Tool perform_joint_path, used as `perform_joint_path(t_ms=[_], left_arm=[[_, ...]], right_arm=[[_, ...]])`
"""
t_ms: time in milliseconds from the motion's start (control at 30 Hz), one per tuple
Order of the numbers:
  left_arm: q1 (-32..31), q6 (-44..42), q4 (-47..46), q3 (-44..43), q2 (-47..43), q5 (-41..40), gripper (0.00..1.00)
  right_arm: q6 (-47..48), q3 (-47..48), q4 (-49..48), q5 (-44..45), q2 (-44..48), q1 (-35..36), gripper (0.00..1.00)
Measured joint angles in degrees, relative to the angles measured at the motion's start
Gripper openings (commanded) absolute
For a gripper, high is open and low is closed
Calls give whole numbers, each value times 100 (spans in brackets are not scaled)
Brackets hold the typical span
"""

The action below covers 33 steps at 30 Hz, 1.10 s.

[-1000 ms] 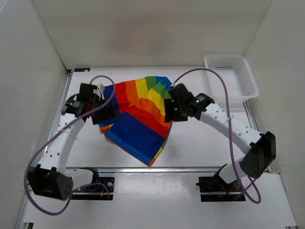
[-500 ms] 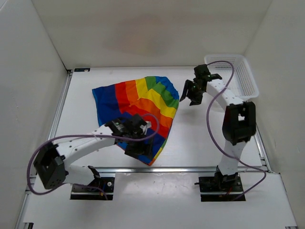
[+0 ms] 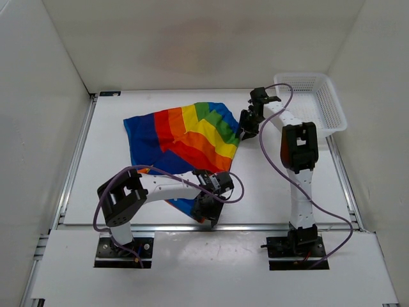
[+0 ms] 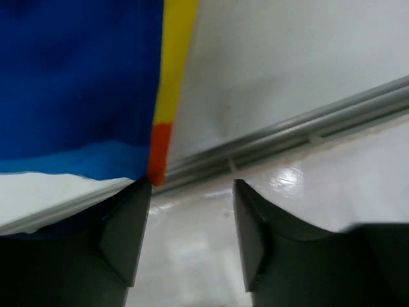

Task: Fold and stack the shorts
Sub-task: Flatten the shorts out

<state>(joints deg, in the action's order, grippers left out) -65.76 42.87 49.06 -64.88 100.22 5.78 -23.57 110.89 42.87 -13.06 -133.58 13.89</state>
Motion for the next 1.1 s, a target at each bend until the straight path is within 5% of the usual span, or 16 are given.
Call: perform_joint_path(t_ms=[67,100,133,333,600,833,900,967,1000,1033,1100], left_arm=[[0,52,4,0,129,-111,35],[2,70,9,0,195,-168,11],[20,72,24,0,269,-223,10],[444,-48,212,72,304,-407,10],[2347,-772,752,-326,-433,-1056,10],[2911,-1257,1060,-1279,-544,-1375,10],[2973,-1340,1207,-1259,-673,-1370,38],[3016,-1362,1270,-1119,-938,-1318,62],[3040,-1340,1274,-990,-1130,-1261,82],[3047,-1325,1309,-852,-1342,-1198,92],[3056,-1132,1416,-492,-1897,-1060,96]], right_arm=[[20,39,63,-79,-74,0,16],[33,42,57,-101,-76,2,6],[15,44,68,-101,-76,4,0],[-166,-494,-118,214,234,-4,0],[-566,-3230,-511,1075,3025,2,0],[-1810,-5648,-929,1987,5392,1746,0],[-2341,-6177,-852,2199,5633,2546,9],[-2852,-6446,-752,2343,5648,3091,35],[-3045,-6505,-667,2441,5648,3235,48],[-3193,-6513,-551,2544,5648,3305,76],[-3364,-6457,-367,2806,5661,3320,88]])
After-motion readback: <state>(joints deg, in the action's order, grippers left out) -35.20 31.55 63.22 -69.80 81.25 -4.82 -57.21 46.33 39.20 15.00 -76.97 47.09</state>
